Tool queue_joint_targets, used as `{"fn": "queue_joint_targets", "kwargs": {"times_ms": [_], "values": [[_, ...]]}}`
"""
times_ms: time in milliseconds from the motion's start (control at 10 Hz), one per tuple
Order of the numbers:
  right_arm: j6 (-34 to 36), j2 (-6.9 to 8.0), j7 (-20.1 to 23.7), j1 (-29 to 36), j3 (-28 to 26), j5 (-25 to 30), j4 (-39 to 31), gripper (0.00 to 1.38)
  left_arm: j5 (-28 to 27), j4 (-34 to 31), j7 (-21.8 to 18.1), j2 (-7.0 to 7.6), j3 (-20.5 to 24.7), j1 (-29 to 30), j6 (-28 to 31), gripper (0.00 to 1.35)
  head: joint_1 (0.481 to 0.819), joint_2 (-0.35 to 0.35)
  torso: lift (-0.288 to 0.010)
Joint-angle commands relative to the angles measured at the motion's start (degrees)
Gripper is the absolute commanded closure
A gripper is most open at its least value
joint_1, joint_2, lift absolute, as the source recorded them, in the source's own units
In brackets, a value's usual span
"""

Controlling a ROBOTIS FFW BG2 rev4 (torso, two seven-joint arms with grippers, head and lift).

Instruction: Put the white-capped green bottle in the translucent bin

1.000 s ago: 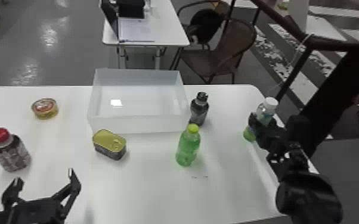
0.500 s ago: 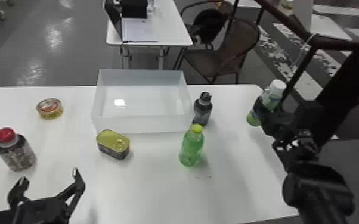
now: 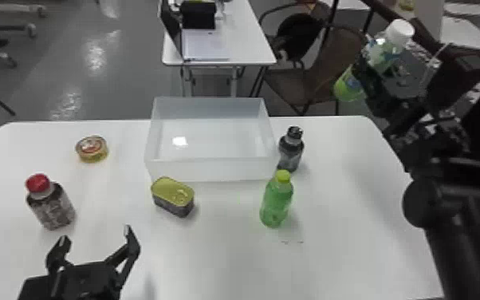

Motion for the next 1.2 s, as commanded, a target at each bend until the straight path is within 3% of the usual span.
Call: {"fn": "queue_joint_targets", "kwargs": {"times_ms": [0,200,400,600,700,800,1100], "values": [[1.0,0.34,3.0,-4.8,3.6,-1.8,2.9,1.1,0.2,0.1,0.0,0.05,-0.1,-0.1,0.1,0.15,0.652,-0.063,-0.114],[1.1,2.36,12.0,-11.1,6.8,-5.6,12.7,1.07,0.6,0.3,0.0,0.57,-0.7,-0.4,0.4,0.15,0.635,-0.01,-0.114],[-0.8,5.96,18.4,-16.6,8.0,-5.2,24.2,1.07,1.0,0.5,0.0,0.84,-0.9,-0.6,0.5,0.15,0.633,0.045,-0.114],[-2.2,7.02,24.0,-21.8,11.6,-8.4,37.0,1.05,1.4,0.7,0.0,1.45,-1.5,-1.1,0.9,0.15,0.639,0.079,-0.114],[-2.2,7.63,25.4,-22.7,11.6,-7.8,41.2,1.04,1.6,0.8,0.0,1.63,-1.6,-1.2,0.9,0.15,0.648,0.102,-0.114],[-2.2,7.72,25.3,-22.6,11.6,-6.4,43.0,0.97,1.8,0.9,0.0,1.45,-1.6,-1.2,0.9,0.15,0.658,0.112,-0.114],[-2.2,7.46,25.0,-22.9,11.6,-1.8,47.9,0.94,2.0,1.0,0.0,1.45,-1.8,-1.4,0.8,0.15,0.695,0.114,-0.114]]}}
